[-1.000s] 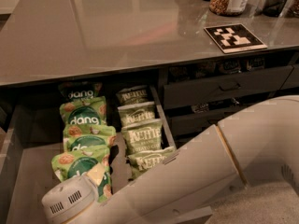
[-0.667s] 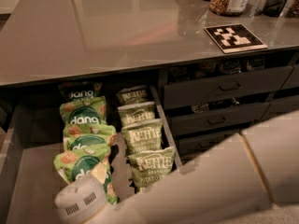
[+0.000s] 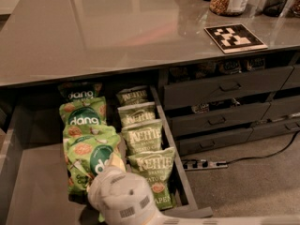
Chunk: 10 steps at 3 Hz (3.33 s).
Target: Pick green rice chip bag from top drawer and place on counter
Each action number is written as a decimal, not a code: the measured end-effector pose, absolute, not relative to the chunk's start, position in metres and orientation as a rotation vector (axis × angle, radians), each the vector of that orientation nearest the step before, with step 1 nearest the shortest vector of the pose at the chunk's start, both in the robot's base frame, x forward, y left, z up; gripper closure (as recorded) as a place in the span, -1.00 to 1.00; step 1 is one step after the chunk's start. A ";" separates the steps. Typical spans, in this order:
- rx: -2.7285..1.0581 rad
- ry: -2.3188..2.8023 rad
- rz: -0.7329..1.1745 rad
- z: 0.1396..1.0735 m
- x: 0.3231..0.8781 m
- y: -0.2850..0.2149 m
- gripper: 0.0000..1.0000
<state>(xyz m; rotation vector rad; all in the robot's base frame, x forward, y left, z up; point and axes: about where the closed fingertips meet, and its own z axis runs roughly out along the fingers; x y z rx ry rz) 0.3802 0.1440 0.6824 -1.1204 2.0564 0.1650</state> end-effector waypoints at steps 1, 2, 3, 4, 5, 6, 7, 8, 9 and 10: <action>-1.125 2.018 0.219 0.700 0.383 0.127 1.00; -1.160 1.960 0.355 0.722 0.364 0.152 1.00; -1.181 1.886 0.431 0.757 0.334 0.187 1.00; -1.187 1.839 0.396 0.781 0.319 0.198 1.00; -1.190 1.836 0.395 0.781 0.319 0.199 1.00; -1.185 1.787 0.398 0.795 0.329 0.181 1.00; -1.185 1.707 0.428 0.814 0.349 0.152 1.00; -1.171 1.634 0.499 0.835 0.372 0.117 1.00; -1.195 1.583 0.603 0.876 0.374 0.087 1.00; -1.204 1.584 0.606 0.874 0.372 0.087 1.00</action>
Offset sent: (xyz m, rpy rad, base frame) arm -0.0516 0.0193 0.1427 0.2873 0.0843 0.2530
